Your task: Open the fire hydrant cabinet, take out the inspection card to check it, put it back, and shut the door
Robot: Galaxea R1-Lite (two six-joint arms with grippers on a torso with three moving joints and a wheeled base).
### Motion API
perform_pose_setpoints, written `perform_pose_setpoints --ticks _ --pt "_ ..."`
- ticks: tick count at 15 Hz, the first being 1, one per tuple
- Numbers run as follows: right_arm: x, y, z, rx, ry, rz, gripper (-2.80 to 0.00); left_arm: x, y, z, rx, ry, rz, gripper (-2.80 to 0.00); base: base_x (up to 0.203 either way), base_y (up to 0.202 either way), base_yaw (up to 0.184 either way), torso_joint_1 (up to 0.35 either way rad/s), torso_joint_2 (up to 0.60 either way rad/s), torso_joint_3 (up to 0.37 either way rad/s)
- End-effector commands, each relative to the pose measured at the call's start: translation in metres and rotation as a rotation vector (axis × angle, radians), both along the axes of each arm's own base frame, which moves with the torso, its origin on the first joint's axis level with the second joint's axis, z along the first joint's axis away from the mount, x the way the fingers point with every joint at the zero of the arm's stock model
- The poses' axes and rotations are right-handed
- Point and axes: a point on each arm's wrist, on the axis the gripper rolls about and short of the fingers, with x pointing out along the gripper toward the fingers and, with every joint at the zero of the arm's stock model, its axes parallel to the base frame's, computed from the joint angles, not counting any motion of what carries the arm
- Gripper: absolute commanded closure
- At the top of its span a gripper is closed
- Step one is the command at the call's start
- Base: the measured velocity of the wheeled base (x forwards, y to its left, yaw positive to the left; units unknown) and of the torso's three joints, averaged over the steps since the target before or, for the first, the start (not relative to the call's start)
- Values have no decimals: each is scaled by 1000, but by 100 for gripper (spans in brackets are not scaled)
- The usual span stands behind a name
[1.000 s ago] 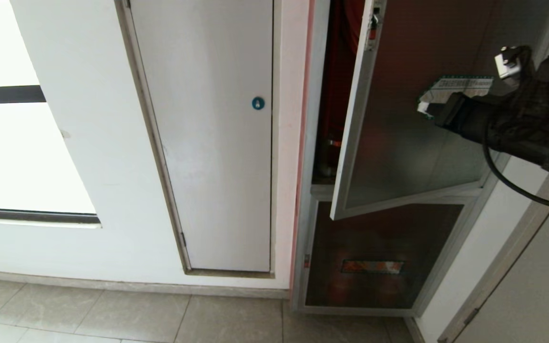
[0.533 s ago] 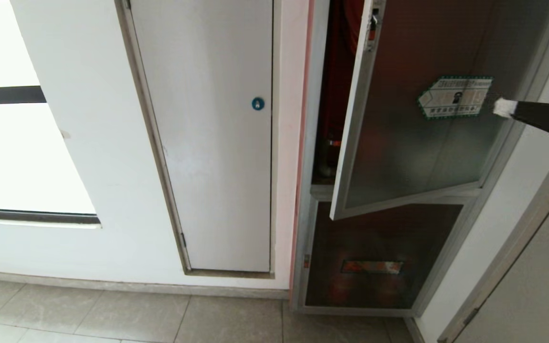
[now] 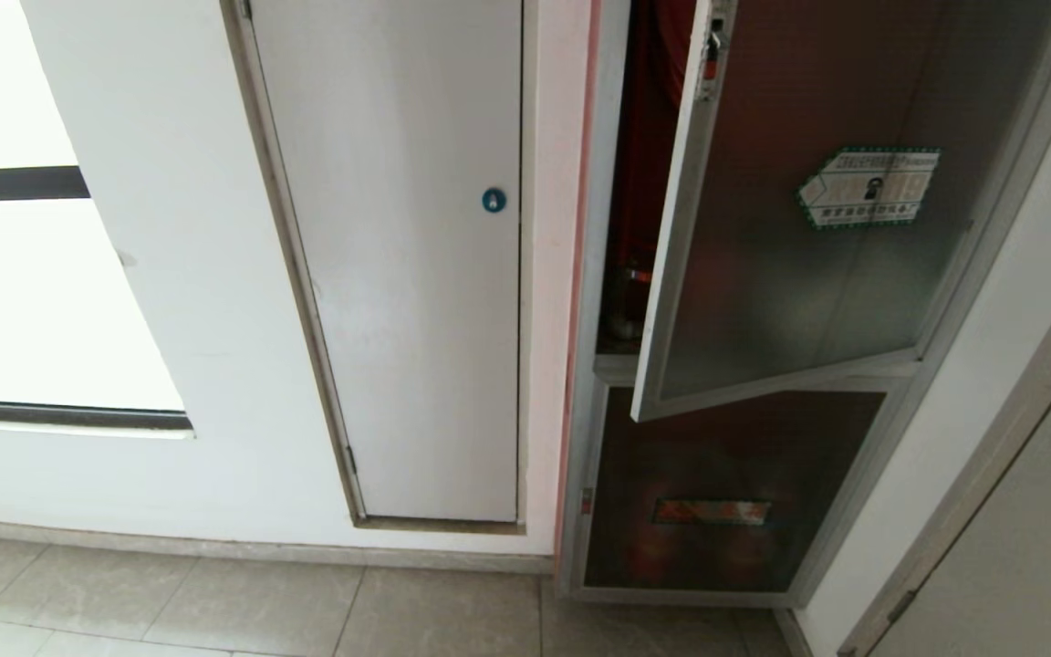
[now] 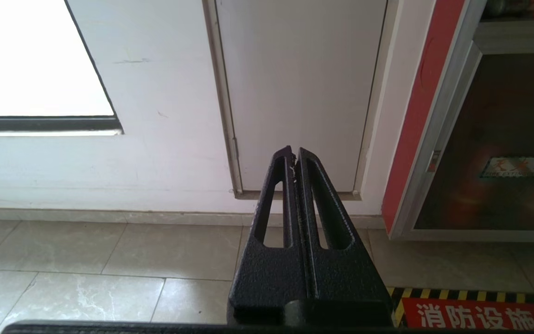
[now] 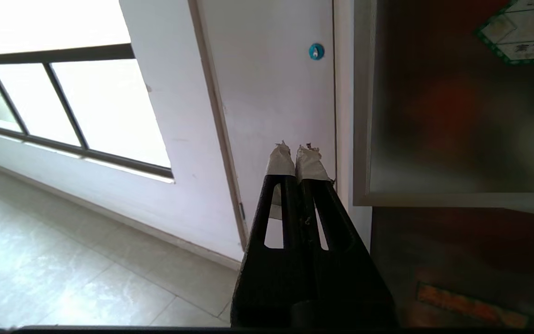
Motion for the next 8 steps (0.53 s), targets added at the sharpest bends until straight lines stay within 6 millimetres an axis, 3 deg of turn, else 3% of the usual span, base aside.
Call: perform_pose_setpoints --ticks 1,5,8 --pt "-50 -2 -21 9 -107 -42 0 1 0 -2 0 8 0 0 0 0 0 0 0 0" --pt "-67 -3 -51 2 -106 -168 0 1 0 -2 0 7 0 0 0 0 0 0 0 0" --pt "-71 -3 -93 -104 -122 -240 0 1 0 -2 0 8 0 0 0 0 0 0 0 0"
